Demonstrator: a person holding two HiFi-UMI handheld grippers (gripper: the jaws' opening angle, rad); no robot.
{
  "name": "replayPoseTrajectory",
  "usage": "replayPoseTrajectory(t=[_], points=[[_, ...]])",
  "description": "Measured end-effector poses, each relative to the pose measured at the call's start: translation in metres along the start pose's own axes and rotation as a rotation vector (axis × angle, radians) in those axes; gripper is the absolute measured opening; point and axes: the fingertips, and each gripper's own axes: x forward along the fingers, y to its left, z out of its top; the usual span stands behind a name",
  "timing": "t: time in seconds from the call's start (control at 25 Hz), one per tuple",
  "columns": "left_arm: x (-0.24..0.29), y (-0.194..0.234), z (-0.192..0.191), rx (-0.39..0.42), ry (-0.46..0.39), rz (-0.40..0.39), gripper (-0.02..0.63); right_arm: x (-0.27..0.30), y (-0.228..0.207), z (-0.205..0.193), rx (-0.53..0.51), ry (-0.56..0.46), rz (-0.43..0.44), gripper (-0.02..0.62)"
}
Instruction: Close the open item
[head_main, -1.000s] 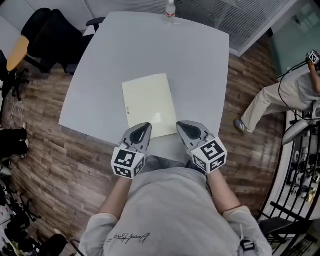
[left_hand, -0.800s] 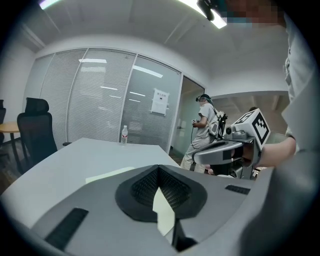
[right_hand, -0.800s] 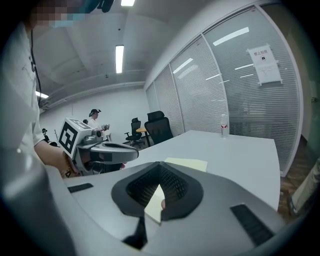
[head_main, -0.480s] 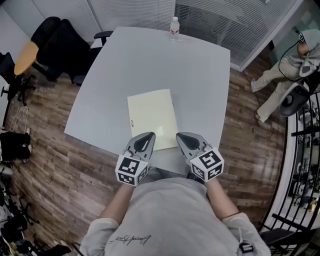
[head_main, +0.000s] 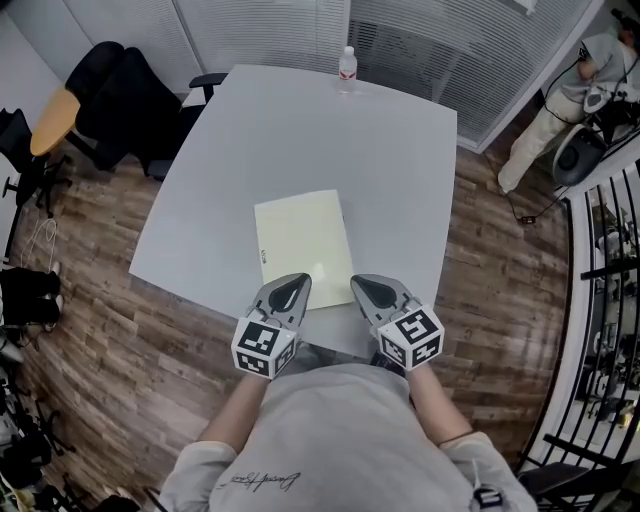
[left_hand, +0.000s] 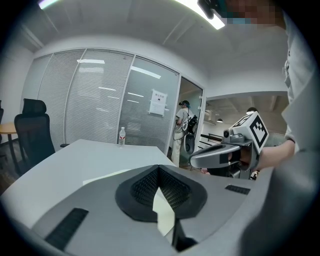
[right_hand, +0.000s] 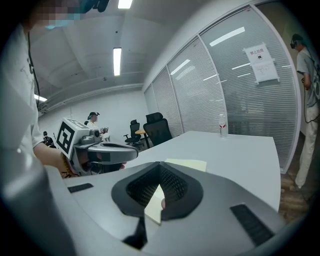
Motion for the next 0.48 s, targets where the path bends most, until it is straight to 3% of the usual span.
replayPoseTrajectory(t=[0.48], points=[[0.0016,0.0014,0.0015,-0.007,0.0,0.003,0.009,0.0015,0.0001,-0.0003,-0.002,0.006,0.009,0.014]])
